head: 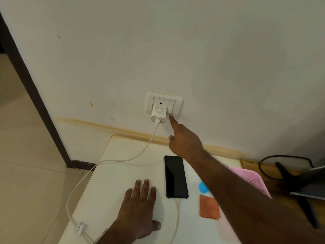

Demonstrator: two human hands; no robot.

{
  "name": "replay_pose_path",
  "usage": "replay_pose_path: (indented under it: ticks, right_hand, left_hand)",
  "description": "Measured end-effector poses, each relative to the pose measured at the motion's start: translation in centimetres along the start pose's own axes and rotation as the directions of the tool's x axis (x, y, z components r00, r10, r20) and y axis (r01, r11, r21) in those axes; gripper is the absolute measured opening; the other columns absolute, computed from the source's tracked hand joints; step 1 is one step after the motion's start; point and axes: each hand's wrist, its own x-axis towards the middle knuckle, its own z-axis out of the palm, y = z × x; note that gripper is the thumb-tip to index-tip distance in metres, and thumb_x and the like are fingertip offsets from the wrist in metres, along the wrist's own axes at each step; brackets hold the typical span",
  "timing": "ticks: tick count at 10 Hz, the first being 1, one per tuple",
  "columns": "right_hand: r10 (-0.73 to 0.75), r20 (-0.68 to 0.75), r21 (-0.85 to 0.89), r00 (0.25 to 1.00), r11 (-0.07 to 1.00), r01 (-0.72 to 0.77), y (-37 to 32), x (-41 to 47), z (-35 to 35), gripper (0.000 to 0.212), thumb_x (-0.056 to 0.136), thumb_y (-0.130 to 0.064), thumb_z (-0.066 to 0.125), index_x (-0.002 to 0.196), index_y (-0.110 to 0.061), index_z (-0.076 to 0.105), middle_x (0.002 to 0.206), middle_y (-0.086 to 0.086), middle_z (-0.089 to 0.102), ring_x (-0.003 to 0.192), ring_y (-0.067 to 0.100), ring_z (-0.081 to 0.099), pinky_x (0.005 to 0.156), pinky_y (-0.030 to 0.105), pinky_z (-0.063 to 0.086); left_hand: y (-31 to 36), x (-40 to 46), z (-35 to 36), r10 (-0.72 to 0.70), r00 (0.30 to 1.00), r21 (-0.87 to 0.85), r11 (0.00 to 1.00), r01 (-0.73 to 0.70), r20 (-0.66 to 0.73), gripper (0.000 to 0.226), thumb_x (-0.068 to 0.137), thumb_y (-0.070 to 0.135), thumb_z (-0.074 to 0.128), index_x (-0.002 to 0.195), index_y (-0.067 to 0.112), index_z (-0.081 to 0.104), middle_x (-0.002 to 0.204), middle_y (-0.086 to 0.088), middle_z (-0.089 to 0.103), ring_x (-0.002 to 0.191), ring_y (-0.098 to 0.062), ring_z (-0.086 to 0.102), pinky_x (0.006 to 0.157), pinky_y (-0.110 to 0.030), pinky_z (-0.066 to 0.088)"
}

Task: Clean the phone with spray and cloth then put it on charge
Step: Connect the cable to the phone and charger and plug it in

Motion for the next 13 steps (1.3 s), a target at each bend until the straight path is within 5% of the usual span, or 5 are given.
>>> replay_pose_path:
  ticks: [8,9,10,11,13]
  right_hand:
    - [0.053,0.069,-0.005,0.996,0.999,-0.053,-0.3,1.0,1.2,0.097,0.088,-0.027,0.056,0.148,-0.041,-0.019,0.093,-0.001,0.049,0.073,0.015,0.057,0.069,0.039,0.058]
    - [0.043,0.071,0.063,0.997,0.997,-0.048,0.2,0.6,0.5,0.078,0.093,-0.032,0.054,0.154,-0.036,0.005,0.122,0.001,0.059,0.102,0.023,0.061,0.09,0.041,0.053]
    - [0.044,0.061,0.136,0.997,0.989,-0.052,1.6,-1.1,-1.7,0.047,0.093,-0.037,0.057,0.137,-0.025,0.051,0.126,-0.002,0.063,0.113,0.019,0.058,0.094,0.03,0.045]
    - [0.099,0.03,0.257,0.995,0.961,-0.103,3.2,-5.4,-3.7,0.024,0.089,-0.04,0.063,0.108,-0.026,0.068,0.092,-0.016,0.066,0.089,0.007,0.061,0.074,0.019,0.043]
    - [0.389,0.015,0.46,0.921,0.815,-0.352,7.7,-16.3,-5.3,0.012,0.089,-0.044,0.064,0.093,-0.033,0.068,0.08,-0.014,0.069,0.077,0.007,0.067,0.071,0.029,0.059]
  left_hand:
    - [0.1,-0.1,-0.3,-0.003,0.999,-0.003,1.0,0.003,0.04,0.103,0.091,0.065,0.05,0.157,0.021,-0.015,0.163,-0.011,-0.029,0.149,-0.036,-0.026,0.123,-0.053,-0.003]
    - [0.1,0.0,-0.1,-0.016,1.0,-0.003,1.0,0.016,0.025,0.103,0.09,0.065,0.05,0.157,0.02,-0.014,0.163,-0.011,-0.028,0.15,-0.037,-0.024,0.123,-0.053,-0.002]
    - [0.2,-0.2,-0.2,-0.023,1.0,0.022,0.999,0.024,-0.005,0.104,0.089,0.066,0.05,0.158,0.018,-0.011,0.164,-0.014,-0.025,0.151,-0.038,-0.019,0.122,-0.052,0.001]
    - [0.2,-0.3,-0.2,-0.028,0.999,0.032,0.999,0.029,-0.017,0.105,0.089,0.067,0.05,0.158,0.017,-0.011,0.164,-0.014,-0.023,0.151,-0.038,-0.017,0.123,-0.052,0.003]
    - [0.2,-0.4,-0.2,-0.024,0.999,0.05,0.998,0.025,-0.022,0.106,0.088,0.07,0.049,0.158,0.017,-0.009,0.165,-0.015,-0.02,0.152,-0.038,-0.014,0.124,-0.051,0.006]
